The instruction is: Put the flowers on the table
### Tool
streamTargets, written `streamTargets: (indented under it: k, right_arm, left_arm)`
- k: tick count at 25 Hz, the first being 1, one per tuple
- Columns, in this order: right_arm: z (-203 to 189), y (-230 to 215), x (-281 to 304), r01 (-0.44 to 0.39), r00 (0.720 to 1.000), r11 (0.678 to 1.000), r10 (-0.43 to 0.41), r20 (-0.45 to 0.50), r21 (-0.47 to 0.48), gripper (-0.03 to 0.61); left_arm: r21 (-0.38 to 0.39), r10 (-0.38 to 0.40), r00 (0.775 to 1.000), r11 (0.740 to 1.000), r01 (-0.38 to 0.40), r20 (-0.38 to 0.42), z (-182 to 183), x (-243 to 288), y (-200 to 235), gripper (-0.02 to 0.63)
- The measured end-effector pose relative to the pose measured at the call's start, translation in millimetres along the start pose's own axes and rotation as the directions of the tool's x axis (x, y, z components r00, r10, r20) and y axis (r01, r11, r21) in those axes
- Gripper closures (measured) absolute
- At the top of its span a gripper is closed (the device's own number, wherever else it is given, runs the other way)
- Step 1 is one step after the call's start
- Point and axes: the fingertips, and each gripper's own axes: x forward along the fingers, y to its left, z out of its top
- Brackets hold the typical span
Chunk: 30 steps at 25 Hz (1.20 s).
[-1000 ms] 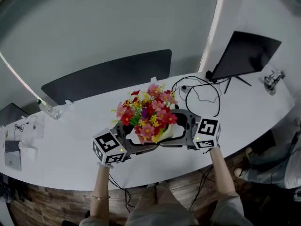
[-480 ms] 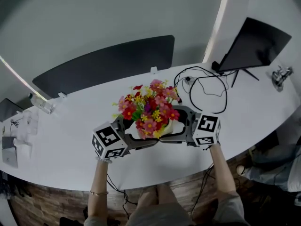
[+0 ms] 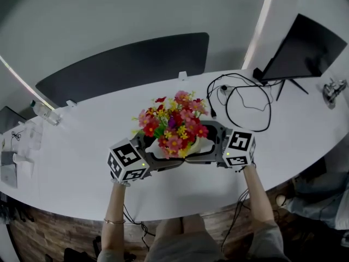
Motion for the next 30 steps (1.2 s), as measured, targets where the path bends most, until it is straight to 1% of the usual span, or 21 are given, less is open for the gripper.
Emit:
streamTargets:
  k: [6, 15, 24, 30]
  right_arm:
    - [-18, -9, 4, -0.011, 1.0, 1.0, 0.011, -0.023, -0.006, 0.134]
    - [-37, -16, 9, -0.017, 0.998, 1.0, 0.016, -0.061, -0.012, 0.135]
    - [-60, -22, 14, -0.007, 0.992, 0.999, 0.0, -0.127, -0.051, 0.135]
    - [-72, -23, 15, -0.002, 0.988, 0.998, -0.007, -0.157, -0.062, 0.135]
  left_arm:
    - [-0.003, 0.017, 1.0, 1.0, -0.017, -0.007, -17, 8, 8, 0.141]
    - [-0.002, 0.032, 0.998, 0.999, -0.032, -0.046, -36, 15, 15, 0.141]
    - [0.038, 0.064, 0.991, 0.997, -0.06, -0.12, -58, 24, 20, 0.141]
    - [0.04, 0.078, 0.985, 0.997, -0.073, -0.153, -69, 27, 20, 0.141]
